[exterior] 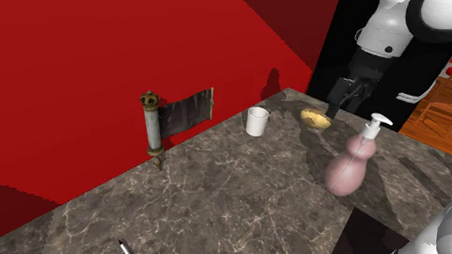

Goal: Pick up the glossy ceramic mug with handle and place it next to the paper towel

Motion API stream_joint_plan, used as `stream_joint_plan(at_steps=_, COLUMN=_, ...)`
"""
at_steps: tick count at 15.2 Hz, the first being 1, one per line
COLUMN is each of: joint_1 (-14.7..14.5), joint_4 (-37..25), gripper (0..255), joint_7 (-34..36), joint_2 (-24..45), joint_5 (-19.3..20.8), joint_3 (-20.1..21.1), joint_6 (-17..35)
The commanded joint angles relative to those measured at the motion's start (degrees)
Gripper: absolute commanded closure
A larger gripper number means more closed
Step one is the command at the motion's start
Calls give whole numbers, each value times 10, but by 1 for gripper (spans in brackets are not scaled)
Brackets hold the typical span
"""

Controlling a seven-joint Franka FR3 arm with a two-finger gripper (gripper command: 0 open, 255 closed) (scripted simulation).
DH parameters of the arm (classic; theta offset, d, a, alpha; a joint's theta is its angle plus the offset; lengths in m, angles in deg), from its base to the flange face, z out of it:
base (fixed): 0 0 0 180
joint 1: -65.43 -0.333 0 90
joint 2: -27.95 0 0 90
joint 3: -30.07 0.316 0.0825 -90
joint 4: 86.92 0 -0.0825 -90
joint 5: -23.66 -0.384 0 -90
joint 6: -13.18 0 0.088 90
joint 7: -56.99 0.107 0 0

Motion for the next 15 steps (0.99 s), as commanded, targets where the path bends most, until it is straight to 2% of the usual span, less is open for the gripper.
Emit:
stream_joint_plan(at_steps=1, joint_1=0, joint_4=0, gripper=0, joint_7=0, joint_2=0, joint_5=0, joint_3=0, joint_6=0)
stream_joint_plan(at_steps=8, joint_1=9, joint_4=-16, gripper=0, joint_7=11, joint_2=131, joint_5=15, joint_3=18, joint_6=128)
stream_joint_plan(at_steps=15, joint_1=21, joint_4=-71, gripper=0, joint_7=32, joint_2=278, joint_5=43, joint_3=33, joint_6=230)
